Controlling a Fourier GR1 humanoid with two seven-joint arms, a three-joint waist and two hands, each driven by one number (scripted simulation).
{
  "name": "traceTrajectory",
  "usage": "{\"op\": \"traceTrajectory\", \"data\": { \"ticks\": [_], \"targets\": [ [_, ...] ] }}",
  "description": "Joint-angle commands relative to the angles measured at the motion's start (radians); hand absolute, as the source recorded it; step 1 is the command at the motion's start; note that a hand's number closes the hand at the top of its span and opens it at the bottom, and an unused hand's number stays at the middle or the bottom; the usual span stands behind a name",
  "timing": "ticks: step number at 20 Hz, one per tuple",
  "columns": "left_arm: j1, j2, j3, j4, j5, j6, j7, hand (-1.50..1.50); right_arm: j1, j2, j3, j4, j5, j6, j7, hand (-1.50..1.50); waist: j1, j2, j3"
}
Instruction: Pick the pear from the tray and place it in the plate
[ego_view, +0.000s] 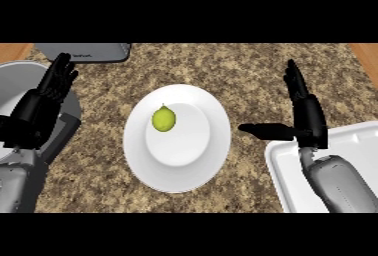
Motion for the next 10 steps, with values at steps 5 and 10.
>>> {"op": "traceTrajectory", "data": {
  "ticks": [5,10],
  "targets": [
    [0.003,-0.004,0.045,0.044,0.002,-0.042,-0.053,0.0,0.179,-0.08,-0.139,-0.114,-0.022,0.168,-0.08,-1.5,0.004,0.001,0.0],
    [0.023,-0.014,0.024,-0.09,-0.008,-0.028,0.063,0.0,0.215,-0.138,-0.246,-0.042,-0.023,0.264,-0.171,-1.5,0.008,0.001,0.0]
  ]
}}
